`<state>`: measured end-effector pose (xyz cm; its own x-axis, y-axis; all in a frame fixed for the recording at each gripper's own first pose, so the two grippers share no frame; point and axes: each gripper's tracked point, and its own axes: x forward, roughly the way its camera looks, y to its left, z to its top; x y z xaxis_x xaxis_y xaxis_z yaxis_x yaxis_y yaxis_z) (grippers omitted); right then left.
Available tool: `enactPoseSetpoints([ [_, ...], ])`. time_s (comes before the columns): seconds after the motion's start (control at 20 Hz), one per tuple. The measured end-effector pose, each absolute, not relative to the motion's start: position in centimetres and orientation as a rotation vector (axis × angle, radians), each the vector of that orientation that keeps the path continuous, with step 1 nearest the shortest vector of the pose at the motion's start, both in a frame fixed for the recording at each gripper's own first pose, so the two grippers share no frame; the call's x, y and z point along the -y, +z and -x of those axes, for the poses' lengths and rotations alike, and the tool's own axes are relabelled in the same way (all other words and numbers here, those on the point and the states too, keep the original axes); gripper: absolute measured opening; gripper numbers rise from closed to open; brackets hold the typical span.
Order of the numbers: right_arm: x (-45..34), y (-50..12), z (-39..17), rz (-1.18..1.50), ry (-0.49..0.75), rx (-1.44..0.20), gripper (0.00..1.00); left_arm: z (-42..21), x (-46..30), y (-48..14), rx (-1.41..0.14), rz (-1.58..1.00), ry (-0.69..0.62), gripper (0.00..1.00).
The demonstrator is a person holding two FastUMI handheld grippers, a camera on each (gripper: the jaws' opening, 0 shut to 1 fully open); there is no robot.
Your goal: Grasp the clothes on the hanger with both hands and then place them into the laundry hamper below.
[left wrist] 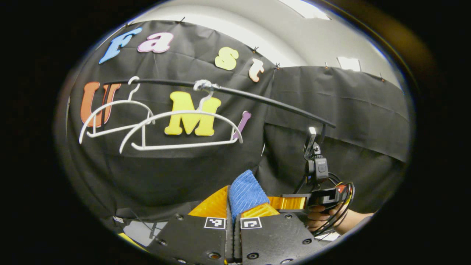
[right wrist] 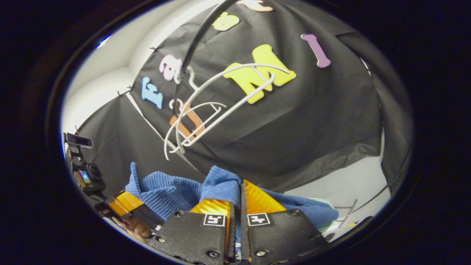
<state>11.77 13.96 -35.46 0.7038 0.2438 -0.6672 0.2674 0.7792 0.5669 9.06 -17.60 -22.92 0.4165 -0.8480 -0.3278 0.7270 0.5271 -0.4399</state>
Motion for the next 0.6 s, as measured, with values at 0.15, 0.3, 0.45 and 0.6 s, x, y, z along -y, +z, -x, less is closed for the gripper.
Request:
enactPoseSetpoints([
  [0.15, -14.8, -38.8, -10.5, -0.741, -0.025, -0.870, 0.08, -8.6, 17.3, -26.2, -0.610, 0.217, -0.952, 0.01],
  [0.3, -15.3, -42.1, -9.5, -0.796, -0.034, -0.930, 0.08, -8.3, 16.8, -29.7, -0.662, 0.199, -0.898, 0.07],
  [0.45, -14.5, -45.5, -8.8, -0.806, -0.066, -0.984, 0.09, -8.6, 16.4, -33.0, -0.722, 0.203, -0.828, 0.01],
  [0.6, -13.6, -49.1, -7.8, -0.797, -0.104, -1.062, 0.09, -8.3, 16.0, -36.5, -0.790, 0.184, -0.762, 0.01],
])
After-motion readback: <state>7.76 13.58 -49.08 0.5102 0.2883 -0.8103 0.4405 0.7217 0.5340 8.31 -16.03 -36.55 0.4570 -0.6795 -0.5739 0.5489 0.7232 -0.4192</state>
